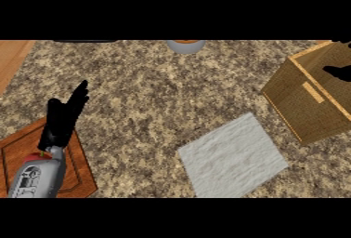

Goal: Pick the cupcake from the placemat and place it in the basket

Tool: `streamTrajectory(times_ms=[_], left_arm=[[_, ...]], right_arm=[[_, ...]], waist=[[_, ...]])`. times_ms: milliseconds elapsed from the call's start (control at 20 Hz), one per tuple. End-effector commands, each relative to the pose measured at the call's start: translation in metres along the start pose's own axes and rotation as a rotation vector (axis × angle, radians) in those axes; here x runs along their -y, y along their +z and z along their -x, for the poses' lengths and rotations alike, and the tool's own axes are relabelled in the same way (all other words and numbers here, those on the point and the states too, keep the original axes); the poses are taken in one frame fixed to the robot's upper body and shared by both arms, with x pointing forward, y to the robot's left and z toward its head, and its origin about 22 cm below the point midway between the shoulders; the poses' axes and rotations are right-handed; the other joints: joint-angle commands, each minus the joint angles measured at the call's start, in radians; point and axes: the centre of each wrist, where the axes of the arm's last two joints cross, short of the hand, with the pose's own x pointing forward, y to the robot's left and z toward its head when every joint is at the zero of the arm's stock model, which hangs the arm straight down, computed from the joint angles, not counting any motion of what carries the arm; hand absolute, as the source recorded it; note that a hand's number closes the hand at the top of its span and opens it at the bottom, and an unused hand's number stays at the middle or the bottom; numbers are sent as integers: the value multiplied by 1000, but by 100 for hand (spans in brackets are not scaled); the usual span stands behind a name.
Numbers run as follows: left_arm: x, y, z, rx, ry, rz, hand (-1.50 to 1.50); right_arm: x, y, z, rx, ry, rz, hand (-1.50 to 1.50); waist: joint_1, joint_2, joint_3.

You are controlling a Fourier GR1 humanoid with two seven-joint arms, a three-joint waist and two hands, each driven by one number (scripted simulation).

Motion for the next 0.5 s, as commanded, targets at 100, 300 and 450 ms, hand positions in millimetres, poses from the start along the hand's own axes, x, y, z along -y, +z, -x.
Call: streamTrajectory(times_ms=[100, 300, 450], left_arm=[[12, 2, -14, -4, -1, 7, 0], [-5, -4, -9, -5, 6, 3, 0], [-5, -5, -13, 1, 2, -9, 0]], right_arm=[[-3, 2, 21, 45, -142, 97, -150], [23, 4, 26, 43, -246, 261, -150], [36, 8, 33, 15, -283, 366, -150]], waist=[[-4, -2, 0], [-4, 0, 0], [-3, -1, 0]])
